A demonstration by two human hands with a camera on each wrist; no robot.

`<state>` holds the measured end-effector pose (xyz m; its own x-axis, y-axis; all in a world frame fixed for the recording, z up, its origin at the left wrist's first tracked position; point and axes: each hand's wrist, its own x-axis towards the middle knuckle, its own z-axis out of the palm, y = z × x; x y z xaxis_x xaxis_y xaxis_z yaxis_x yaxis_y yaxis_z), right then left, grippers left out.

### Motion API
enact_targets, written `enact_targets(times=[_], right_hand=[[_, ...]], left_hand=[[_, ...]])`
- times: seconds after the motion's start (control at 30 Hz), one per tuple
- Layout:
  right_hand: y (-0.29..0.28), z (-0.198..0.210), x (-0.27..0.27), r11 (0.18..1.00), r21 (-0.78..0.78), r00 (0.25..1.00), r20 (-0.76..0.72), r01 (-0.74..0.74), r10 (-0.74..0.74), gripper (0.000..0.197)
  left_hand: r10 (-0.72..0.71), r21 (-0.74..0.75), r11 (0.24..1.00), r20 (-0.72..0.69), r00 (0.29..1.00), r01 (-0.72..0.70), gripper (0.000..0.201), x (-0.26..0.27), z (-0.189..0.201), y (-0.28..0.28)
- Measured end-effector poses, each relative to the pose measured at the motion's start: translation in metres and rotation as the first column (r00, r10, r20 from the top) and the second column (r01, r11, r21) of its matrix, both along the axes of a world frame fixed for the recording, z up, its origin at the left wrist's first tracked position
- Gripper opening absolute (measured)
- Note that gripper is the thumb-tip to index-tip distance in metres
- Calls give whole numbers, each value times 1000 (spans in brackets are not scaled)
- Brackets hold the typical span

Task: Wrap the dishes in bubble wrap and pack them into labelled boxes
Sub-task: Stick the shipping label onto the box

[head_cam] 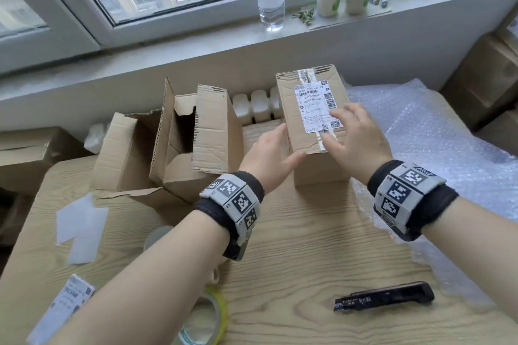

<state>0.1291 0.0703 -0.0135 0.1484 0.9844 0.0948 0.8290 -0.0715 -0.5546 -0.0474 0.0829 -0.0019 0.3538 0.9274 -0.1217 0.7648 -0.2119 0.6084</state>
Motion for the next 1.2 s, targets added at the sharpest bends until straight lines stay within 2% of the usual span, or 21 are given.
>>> enact_targets(times=[0.07,0.17,0.33,0.5,0.6,0.73,0.87,1.07,1.2], right_hand=[[-9,6,-11,996,69,998,-22,-59,61,42],[-28,14,-33,977,132,984,-36,-170,176,31],[-58,11,-64,945,29,944,-36,-327,328,21],[-89,-3,-94,915,-30,913,-88,-402,398,18],[-106,-10,-112,900,-109,906,-88,-423,415,18],[-121,-8,-126,922,-126,930,-86,-366,357,19],[-134,4,-123,963,-103,967,-76,-251,244,18],[-169,10,-85,988,-150,999,-43,-36,30,18],[-192,7,-46,983,-169,995,-40,78,-86,19]], left_hand=[[41,32,999,-17,999,-41,57,-14,6,-11],[101,52,993,32,994,-103,42,-41,15,-35],[230,47,971,85,970,-234,25,-86,18,-83],[360,-48,932,30,932,-359,22,-125,1,-125],[371,-67,926,-13,929,-371,21,-142,-8,-142],[300,-82,951,30,953,-297,21,-147,-9,-144],[164,-39,986,80,983,-161,20,-134,-5,-132],[-87,21,996,110,990,85,19,-87,0,-125],[-219,54,975,59,974,216,20,-46,3,-127]])
